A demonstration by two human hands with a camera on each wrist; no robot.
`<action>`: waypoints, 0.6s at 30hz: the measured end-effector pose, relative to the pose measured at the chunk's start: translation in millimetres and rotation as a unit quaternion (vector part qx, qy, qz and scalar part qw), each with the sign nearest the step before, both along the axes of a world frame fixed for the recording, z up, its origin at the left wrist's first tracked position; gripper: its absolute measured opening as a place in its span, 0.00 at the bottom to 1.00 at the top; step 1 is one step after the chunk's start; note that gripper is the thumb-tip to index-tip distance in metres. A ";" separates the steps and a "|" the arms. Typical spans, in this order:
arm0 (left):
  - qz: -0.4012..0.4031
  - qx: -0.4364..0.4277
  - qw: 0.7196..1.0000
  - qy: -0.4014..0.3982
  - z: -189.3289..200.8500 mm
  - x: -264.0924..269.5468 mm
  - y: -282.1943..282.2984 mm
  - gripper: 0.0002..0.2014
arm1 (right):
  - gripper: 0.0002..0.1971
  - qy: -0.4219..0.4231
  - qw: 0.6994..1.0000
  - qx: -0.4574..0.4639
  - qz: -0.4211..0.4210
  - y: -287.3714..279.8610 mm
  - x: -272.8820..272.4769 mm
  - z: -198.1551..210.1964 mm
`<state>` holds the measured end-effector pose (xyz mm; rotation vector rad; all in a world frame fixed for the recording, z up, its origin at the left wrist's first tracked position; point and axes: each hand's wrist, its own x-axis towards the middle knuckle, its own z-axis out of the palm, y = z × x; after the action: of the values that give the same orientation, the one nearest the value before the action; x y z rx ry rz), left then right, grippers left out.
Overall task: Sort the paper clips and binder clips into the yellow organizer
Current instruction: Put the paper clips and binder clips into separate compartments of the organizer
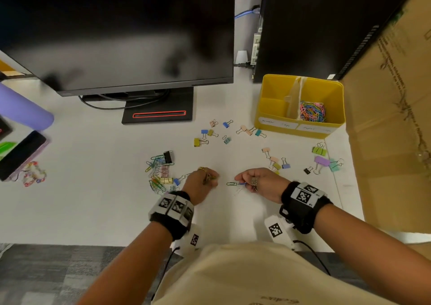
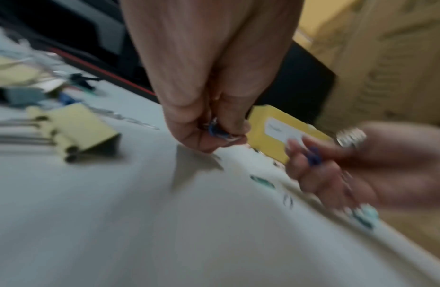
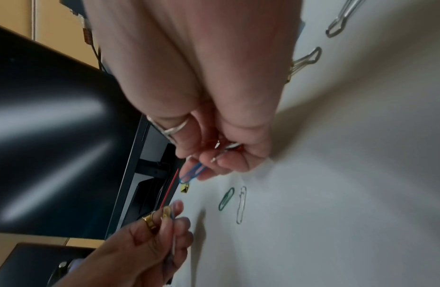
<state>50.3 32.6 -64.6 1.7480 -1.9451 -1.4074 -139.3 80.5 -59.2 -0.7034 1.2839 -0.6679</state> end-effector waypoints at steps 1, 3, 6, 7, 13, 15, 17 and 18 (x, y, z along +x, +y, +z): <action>0.025 0.034 0.998 0.043 0.2 5.0 -3.2 0.11 | 0.19 0.000 1.000 0.013 -0.016 -0.1 2.6 -2.4; 0.091 0.142 0.971 0.166 2.0 10.7 -7.4 0.13 | 0.12 0.041 0.999 0.019 -0.009 0.0 6.1 -6.0; 0.173 0.270 0.896 0.306 9.4 8.0 -13.2 0.14 | 0.06 0.190 0.976 -0.065 0.082 -1.4 7.5 -5.1; 0.179 0.281 0.890 0.310 11.7 4.6 -14.6 0.14 | 0.08 0.242 0.957 -0.102 0.126 -2.0 8.3 -5.5; -0.051 0.011 0.999 0.001 8.2 -21.0 -12.7 0.07 | 0.12 0.352 0.887 -0.129 0.271 -5.1 8.8 -3.7; -0.146 -0.044 0.986 -0.064 3.5 -25.6 -8.9 0.14 | 0.07 0.380 0.862 -0.129 0.309 -5.3 9.3 2.0; -0.197 -0.055 0.972 -0.115 1.6 -32.1 -6.5 0.15 | 0.05 0.399 0.840 -0.137 0.342 -3.5 7.6 3.2; -0.208 -0.054 0.967 -0.136 2.4 -35.3 -5.8 0.14 | 0.05 0.404 0.836 -0.138 0.345 -2.6 5.0 1.7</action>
<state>15.1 26.8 -62.3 1.6180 -2.6045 -1.1830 -134.3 77.9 -57.5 -1.7110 1.5406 0.0937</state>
